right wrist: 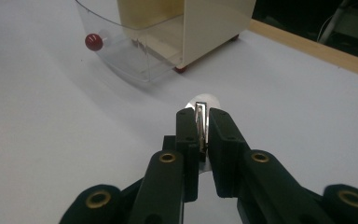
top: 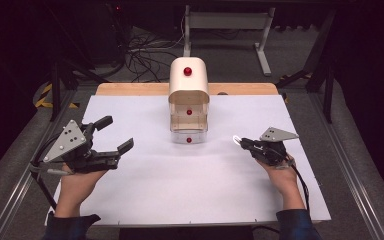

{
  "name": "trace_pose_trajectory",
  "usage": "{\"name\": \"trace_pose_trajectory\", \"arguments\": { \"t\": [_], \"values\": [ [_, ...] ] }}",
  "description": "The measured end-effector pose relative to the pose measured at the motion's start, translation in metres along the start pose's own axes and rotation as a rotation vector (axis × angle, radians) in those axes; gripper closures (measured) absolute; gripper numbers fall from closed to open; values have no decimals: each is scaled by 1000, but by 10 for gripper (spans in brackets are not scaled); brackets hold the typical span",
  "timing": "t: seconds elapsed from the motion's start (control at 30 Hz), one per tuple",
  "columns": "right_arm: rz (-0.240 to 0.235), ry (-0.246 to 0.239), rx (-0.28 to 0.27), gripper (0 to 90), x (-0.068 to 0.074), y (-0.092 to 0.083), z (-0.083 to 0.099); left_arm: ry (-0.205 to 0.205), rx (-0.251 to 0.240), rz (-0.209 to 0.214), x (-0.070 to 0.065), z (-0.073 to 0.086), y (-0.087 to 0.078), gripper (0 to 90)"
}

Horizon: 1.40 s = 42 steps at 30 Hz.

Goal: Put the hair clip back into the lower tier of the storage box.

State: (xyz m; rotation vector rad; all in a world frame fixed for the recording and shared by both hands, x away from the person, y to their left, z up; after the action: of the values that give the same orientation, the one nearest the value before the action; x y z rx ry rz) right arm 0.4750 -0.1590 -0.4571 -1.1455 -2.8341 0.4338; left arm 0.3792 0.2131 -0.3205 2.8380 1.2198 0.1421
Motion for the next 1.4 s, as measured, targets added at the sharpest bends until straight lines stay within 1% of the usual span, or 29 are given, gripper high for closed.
{"name": "trace_pose_trajectory", "arguments": {
  "t": [0.17,0.53,0.63,0.67,0.7,0.8,0.9,1.23,1.4],
  "values": [
    [9,-3,-36,834,3,0,-8,1,-2,0,1,0,-1,117],
    [15,-2,-86,835,9,1,-19,-2,1,3,1,2,1,117],
    [11,-5,-92,835,11,2,-21,-4,-1,2,1,1,0,118],
    [7,-9,-94,834,12,2,-21,-11,-5,2,1,1,1,117],
    [5,-4,-97,835,13,3,-22,-6,-3,3,1,1,0,118],
    [0,-11,-99,835,16,4,-23,-4,0,7,1,2,0,117],
    [-1,-17,-97,834,18,5,-23,-9,-4,10,0,1,1,117],
    [-15,-28,-128,834,28,10,-32,-7,-7,11,-1,0,1,117],
    [-25,-34,-133,834,33,14,-36,-7,-4,13,-2,1,1,116]
  ]
}}
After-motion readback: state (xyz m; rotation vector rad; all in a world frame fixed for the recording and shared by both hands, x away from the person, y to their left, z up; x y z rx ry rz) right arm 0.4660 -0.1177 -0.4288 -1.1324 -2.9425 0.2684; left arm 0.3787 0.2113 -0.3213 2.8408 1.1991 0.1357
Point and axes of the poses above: each handheld gripper's, and its own axes: y roughly forward along the jaws, z roughly out of its underside, x roughly to its left, the point moved 9 cm from there along y, roughly forward along the jaws, and after that the axes turned 12 degrees about -x, right-handed, at the moved point
